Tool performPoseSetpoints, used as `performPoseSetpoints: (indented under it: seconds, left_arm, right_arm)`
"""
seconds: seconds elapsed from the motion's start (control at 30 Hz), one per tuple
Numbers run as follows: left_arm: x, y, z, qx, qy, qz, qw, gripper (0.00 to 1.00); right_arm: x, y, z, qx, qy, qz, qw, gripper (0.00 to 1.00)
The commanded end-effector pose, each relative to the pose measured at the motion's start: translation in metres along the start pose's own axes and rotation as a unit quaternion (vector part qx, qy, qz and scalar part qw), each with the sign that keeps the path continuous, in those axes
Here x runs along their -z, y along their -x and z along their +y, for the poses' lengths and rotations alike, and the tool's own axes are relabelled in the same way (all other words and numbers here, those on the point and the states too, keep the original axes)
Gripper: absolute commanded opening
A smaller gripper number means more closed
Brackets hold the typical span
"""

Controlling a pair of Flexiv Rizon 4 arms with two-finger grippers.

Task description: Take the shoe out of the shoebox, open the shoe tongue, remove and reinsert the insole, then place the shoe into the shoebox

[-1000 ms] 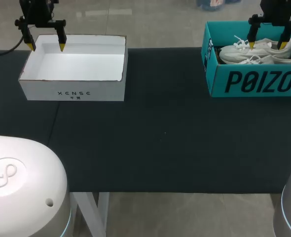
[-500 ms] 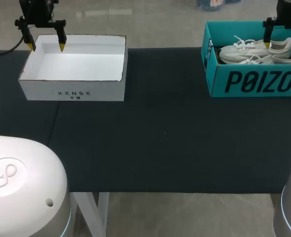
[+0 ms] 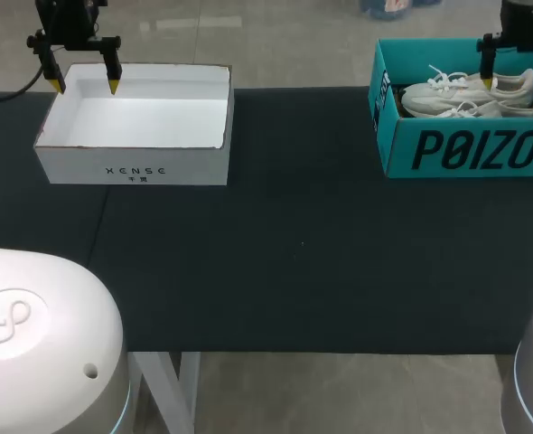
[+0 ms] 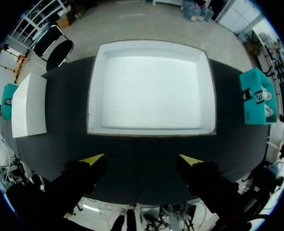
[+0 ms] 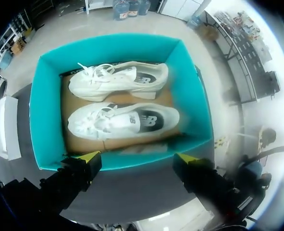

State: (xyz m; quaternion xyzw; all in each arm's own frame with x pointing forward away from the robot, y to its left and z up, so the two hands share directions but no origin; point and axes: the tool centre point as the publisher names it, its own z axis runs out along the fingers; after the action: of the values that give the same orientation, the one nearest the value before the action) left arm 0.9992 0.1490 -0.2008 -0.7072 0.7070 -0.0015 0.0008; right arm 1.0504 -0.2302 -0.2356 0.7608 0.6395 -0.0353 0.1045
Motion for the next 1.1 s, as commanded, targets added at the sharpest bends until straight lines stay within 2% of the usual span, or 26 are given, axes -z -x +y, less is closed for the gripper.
performPoseSetpoints:
  seconds: [0.03, 0.13, 0.2, 0.27, 0.4, 0.43, 0.63, 0.87, 1.1]
  left_arm:
    - [0.000, 0.000, 0.000, 0.000, 0.000, 0.000, 1.000, 1.00]
    - [0.000, 0.000, 0.000, 0.000, 0.000, 0.000, 1.000, 1.00]
    - [0.000, 0.000, 0.000, 0.000, 0.000, 0.000, 1.000, 1.00]
    - [0.000, 0.000, 0.000, 0.000, 0.000, 0.000, 1.000, 1.00]
    - [0.000, 0.000, 0.000, 0.000, 0.000, 0.000, 1.000, 1.00]
    - [0.000, 0.000, 0.000, 0.000, 0.000, 0.000, 1.000, 1.00]
    - [0.000, 0.000, 0.000, 0.000, 0.000, 0.000, 1.000, 1.00]
    - [0.000, 0.000, 0.000, 0.000, 0.000, 0.000, 1.000, 1.00]
    - [0.000, 0.000, 0.000, 0.000, 0.000, 0.000, 1.000, 1.00]
  right_arm:
    - [-0.019, 0.013, 0.012, 0.036, 0.011, 0.011, 0.999, 1.00]
    - [-0.030, 0.023, 0.021, 0.054, -0.013, 0.033, 0.998, 1.00]
    - [-0.040, 0.031, 0.028, 0.046, -0.004, 0.026, 0.999, 1.00]
    - [-0.050, 0.038, 0.035, 0.036, -0.029, 0.028, 0.999, 1.00]
    - [-0.066, 0.048, 0.046, 0.013, -0.021, 0.011, 1.000, 1.00]
    - [-0.069, 0.050, 0.049, 0.010, -0.030, 0.019, 0.999, 1.00]
    - [-0.091, 0.055, 0.062, -0.004, -0.024, 0.027, 0.999, 1.00]
    - [-0.114, 0.064, 0.068, -0.015, -0.025, 0.024, 0.999, 1.00]
    - [-0.124, 0.071, 0.061, -0.009, -0.020, 0.037, 0.999, 1.00]
